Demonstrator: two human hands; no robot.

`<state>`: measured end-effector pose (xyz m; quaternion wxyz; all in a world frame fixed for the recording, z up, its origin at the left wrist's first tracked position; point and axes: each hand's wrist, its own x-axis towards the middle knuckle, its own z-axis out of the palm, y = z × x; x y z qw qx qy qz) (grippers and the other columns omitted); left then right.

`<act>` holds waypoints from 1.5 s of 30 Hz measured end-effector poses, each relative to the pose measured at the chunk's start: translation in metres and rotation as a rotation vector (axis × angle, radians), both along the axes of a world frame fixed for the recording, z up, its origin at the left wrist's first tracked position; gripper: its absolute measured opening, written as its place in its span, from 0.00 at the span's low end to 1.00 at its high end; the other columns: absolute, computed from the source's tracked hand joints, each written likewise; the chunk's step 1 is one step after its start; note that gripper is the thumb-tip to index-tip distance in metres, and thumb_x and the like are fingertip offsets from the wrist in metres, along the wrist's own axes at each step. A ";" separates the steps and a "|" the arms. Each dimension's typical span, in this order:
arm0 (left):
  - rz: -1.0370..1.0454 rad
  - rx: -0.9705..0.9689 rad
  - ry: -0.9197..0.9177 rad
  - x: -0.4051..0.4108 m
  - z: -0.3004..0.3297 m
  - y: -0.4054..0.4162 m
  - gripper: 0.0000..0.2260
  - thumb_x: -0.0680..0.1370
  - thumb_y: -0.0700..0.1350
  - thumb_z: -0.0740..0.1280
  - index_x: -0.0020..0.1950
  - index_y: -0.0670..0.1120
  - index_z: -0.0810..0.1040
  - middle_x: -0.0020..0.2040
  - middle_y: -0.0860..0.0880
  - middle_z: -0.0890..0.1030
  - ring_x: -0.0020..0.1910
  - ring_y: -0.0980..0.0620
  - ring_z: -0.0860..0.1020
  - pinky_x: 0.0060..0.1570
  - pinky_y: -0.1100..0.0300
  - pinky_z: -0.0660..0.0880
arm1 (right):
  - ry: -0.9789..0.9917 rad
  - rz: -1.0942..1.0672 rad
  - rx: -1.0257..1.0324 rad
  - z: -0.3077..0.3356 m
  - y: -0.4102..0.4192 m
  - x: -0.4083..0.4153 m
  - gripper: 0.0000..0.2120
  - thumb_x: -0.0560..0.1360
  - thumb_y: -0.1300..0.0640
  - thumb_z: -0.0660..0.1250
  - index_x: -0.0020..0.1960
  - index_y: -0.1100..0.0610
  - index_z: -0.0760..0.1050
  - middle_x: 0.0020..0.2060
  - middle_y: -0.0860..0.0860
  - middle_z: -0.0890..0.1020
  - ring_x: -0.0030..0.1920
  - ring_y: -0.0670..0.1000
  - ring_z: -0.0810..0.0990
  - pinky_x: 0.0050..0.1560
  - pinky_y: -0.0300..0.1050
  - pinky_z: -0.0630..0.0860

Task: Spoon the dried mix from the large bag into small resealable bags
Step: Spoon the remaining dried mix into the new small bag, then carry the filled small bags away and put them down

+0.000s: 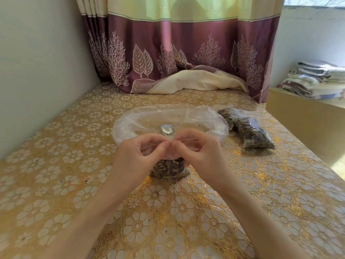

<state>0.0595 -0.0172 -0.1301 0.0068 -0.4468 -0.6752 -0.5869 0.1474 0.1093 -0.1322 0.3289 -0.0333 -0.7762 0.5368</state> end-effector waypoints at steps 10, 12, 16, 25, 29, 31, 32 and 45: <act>0.008 -0.008 0.067 0.002 -0.001 0.000 0.08 0.73 0.39 0.70 0.42 0.53 0.80 0.38 0.63 0.83 0.37 0.63 0.82 0.38 0.75 0.74 | 0.024 0.017 0.002 0.001 0.002 0.000 0.11 0.73 0.66 0.70 0.40 0.50 0.79 0.31 0.41 0.82 0.32 0.39 0.81 0.32 0.27 0.72; -0.010 -0.008 0.037 0.000 0.001 0.001 0.07 0.72 0.38 0.70 0.41 0.51 0.80 0.38 0.62 0.83 0.37 0.63 0.82 0.38 0.75 0.74 | 0.024 0.021 -0.011 0.001 0.002 0.000 0.10 0.73 0.66 0.70 0.40 0.51 0.80 0.31 0.41 0.82 0.32 0.38 0.80 0.31 0.27 0.72; -0.024 -0.032 -0.011 -0.005 0.006 0.000 0.02 0.70 0.44 0.70 0.42 0.49 0.81 0.38 0.61 0.83 0.38 0.62 0.82 0.38 0.75 0.74 | 0.000 0.029 -0.123 0.004 0.008 0.002 0.04 0.72 0.63 0.71 0.41 0.56 0.81 0.31 0.47 0.84 0.31 0.40 0.80 0.27 0.32 0.71; -0.002 0.001 -0.168 -0.029 0.007 -0.006 0.10 0.65 0.52 0.71 0.39 0.47 0.81 0.36 0.52 0.84 0.27 0.57 0.79 0.28 0.72 0.71 | 0.012 -0.030 -0.344 0.005 0.025 0.001 0.05 0.71 0.57 0.70 0.40 0.57 0.83 0.34 0.51 0.85 0.33 0.44 0.79 0.30 0.33 0.71; 0.096 0.057 -0.260 -0.036 -0.007 -0.002 0.18 0.63 0.61 0.71 0.38 0.46 0.76 0.38 0.50 0.85 0.35 0.51 0.82 0.41 0.57 0.78 | -0.042 -0.018 -0.411 -0.003 0.026 -0.004 0.10 0.75 0.53 0.65 0.44 0.57 0.83 0.39 0.51 0.86 0.37 0.44 0.80 0.34 0.33 0.69; 0.071 0.087 -0.300 -0.040 -0.015 -0.004 0.24 0.63 0.67 0.70 0.42 0.47 0.75 0.43 0.50 0.85 0.42 0.51 0.83 0.45 0.56 0.79 | -0.030 -0.019 -0.469 -0.004 0.029 -0.005 0.12 0.78 0.54 0.62 0.47 0.58 0.83 0.41 0.51 0.86 0.37 0.42 0.80 0.35 0.33 0.72; 0.034 0.057 -0.296 -0.040 -0.020 -0.005 0.28 0.61 0.70 0.69 0.46 0.48 0.75 0.45 0.52 0.84 0.45 0.53 0.82 0.45 0.59 0.79 | -0.028 -0.034 -0.484 -0.004 0.030 -0.005 0.12 0.78 0.53 0.62 0.48 0.56 0.83 0.42 0.50 0.86 0.37 0.41 0.80 0.36 0.33 0.73; -0.021 -0.266 -0.209 -0.038 -0.041 0.002 0.15 0.68 0.60 0.63 0.48 0.52 0.78 0.45 0.56 0.82 0.45 0.63 0.78 0.43 0.69 0.74 | -0.487 -0.975 0.339 -0.021 0.117 0.010 0.20 0.77 0.51 0.65 0.67 0.56 0.72 0.66 0.57 0.73 0.67 0.59 0.66 0.66 0.56 0.62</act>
